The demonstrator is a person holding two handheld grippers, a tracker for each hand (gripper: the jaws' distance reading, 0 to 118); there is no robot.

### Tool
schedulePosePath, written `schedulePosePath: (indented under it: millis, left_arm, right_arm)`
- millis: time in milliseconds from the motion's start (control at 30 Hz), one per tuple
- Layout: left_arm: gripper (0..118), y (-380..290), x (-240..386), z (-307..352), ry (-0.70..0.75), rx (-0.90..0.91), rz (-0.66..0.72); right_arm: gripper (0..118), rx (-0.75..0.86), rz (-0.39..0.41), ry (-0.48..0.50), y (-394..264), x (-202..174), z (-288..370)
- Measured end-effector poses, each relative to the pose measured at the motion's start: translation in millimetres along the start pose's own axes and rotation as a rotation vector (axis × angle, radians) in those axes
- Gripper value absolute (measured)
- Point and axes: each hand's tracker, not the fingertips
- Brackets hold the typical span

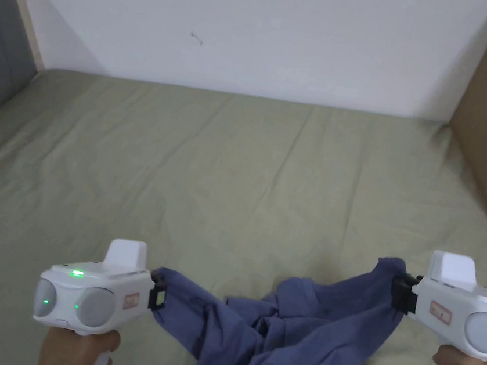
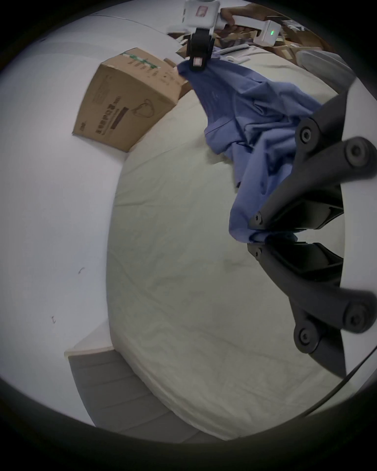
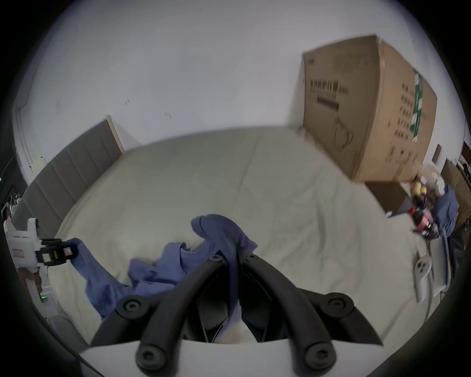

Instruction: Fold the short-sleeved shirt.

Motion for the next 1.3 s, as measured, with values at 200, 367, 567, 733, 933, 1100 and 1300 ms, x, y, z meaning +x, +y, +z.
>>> schedulePosePath:
  millis: [200, 367, 567, 733, 933, 1100, 1300]
  left_arm:
    - [5, 53.8, -24.2, 51.7, 0.036, 0.124, 0.03]
    - [5, 124.7, -34.9, 89.2, 0.117, 0.232, -0.043]
    - [5, 210.1, -49.8, 123.9, 0.186, 0.317, -0.012]
    - [5, 269.0, -65.1, 142.7, 0.243, 0.404, 0.025]
    - [5, 322.7, -81.4, 144.3, 0.256, 0.478, 0.034]
    - [5, 334.1, -85.5, 119.4, 0.277, 0.504, 0.012]
    - [5, 298.3, -96.6, 61.6, 0.274, 0.453, 0.029]
  right_arm:
    - [4, 0.161, 0.006, -0.012, 55.5, 0.7, 74.8]
    - [4, 0.281, -0.055, -0.01, 109.9, 6.8, 104.5]
    - [4, 0.374, -0.04, -0.08, 174.8, 10.1, 111.4]
    - [4, 0.446, -0.06, -0.113, 220.4, 15.6, 108.7]
    - [4, 0.509, -0.043, -0.138, 267.3, 21.1, 99.1]
    - [4, 0.54, -0.037, -0.159, 280.1, 18.9, 74.0]
    - [4, 0.502, -0.034, -0.154, 245.3, 11.5, 22.8]
